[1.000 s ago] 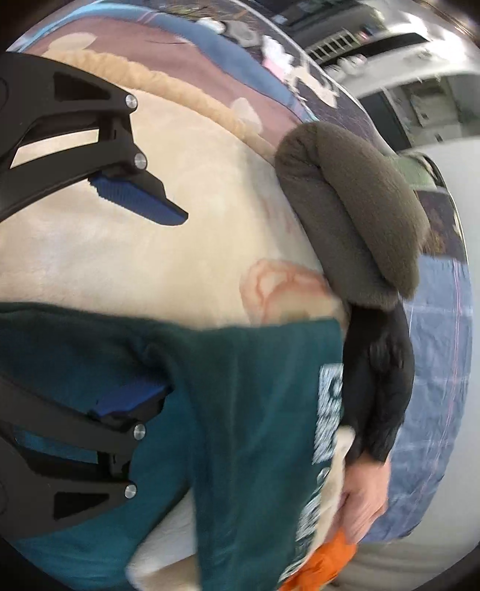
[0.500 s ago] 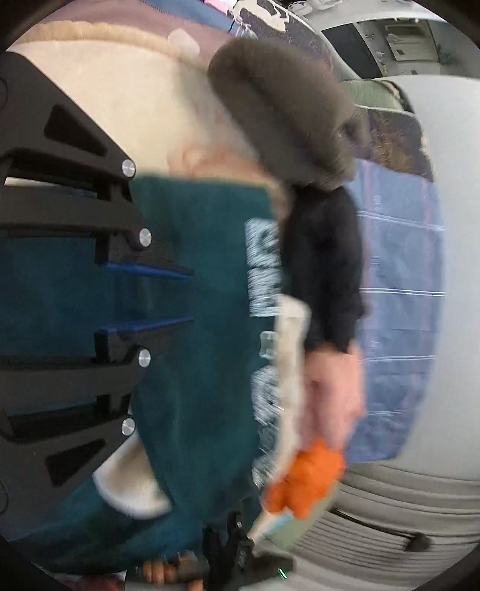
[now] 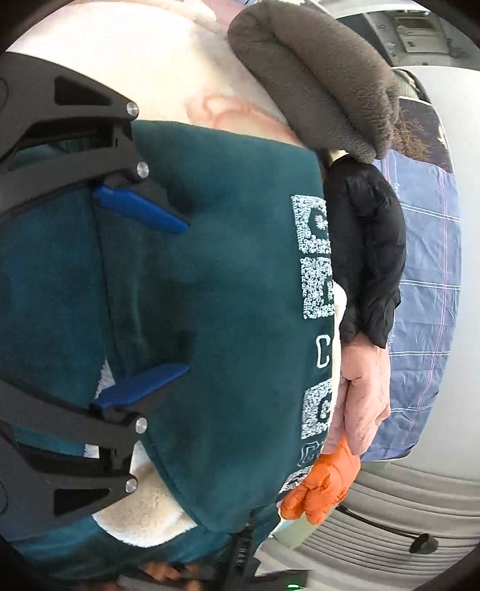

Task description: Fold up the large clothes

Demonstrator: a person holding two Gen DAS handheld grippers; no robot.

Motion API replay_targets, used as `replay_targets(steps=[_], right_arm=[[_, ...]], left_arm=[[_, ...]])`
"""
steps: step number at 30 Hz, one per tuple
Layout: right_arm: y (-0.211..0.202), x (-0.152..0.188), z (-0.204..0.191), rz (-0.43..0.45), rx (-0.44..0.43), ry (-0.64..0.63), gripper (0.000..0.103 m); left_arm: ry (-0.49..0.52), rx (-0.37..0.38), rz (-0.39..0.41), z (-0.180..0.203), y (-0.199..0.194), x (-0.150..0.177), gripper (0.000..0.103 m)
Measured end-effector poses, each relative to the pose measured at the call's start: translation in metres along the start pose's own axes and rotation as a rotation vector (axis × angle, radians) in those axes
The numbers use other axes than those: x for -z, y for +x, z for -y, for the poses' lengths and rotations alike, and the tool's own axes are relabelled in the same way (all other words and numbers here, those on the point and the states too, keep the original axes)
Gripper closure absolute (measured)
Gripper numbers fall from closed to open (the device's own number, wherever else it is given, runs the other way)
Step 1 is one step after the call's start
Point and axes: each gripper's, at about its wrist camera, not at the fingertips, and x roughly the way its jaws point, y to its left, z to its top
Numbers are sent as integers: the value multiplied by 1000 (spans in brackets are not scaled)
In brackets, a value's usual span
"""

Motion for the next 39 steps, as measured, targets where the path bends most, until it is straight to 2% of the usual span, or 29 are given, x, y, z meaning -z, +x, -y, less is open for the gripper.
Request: replay_targets(steps=[2,5,8,9,10,12,13,14,18,19,21,24,26,29,31,33,37,39], right_arm=[[-16,-8,6,11,-7,36,58],[-51,-14,-10,113,-11,-10,58],[-64,-13,-32,145,-109,-90,58],[-56,-8,-41,118,-138,-112,58],[-43,-3,-45,82,-129,-120,58],[-3,11,-49,-28,-47,-143,58],[18,21,-47,-38,-16,-160,54],[21,24,-45,-5,-25,-156,52],[-16,9,-32,0,-70,-100,50],[-37,6,-23,38,-75,-81,48],[-66,1,-4,113,-32,-56,39],[-120,-8,58,253,124,57,27],[-156,-11,114,316,251,209,25],[-199,0,200,372,344,510,18],[-211,11,235,396,342,675,18],[-210,18,261,389,299,811,17],[-189,16,296,361,201,988,14],[-178,12,316,348,179,1040,14]], left_arm=[[16,-19,0,4,1,1,27],[48,-57,0,10,4,2,27],[51,-64,4,9,5,1,27],[52,-67,3,9,6,1,26],[55,-72,3,9,6,1,26],[59,-82,1,9,7,0,25],[62,-82,0,10,8,0,24],[66,-84,-2,11,9,-1,24],[71,-93,-4,11,9,-1,24],[70,-93,-4,10,9,0,24],[71,-94,-3,11,9,-1,24],[72,-96,-2,11,9,0,24],[73,-96,-2,11,9,-1,24],[73,-96,-2,11,9,-1,23],[70,-95,-1,10,9,-1,22],[66,-95,-1,9,9,-1,21],[64,-95,-1,8,9,-1,20],[64,-94,-1,8,9,-1,20]])
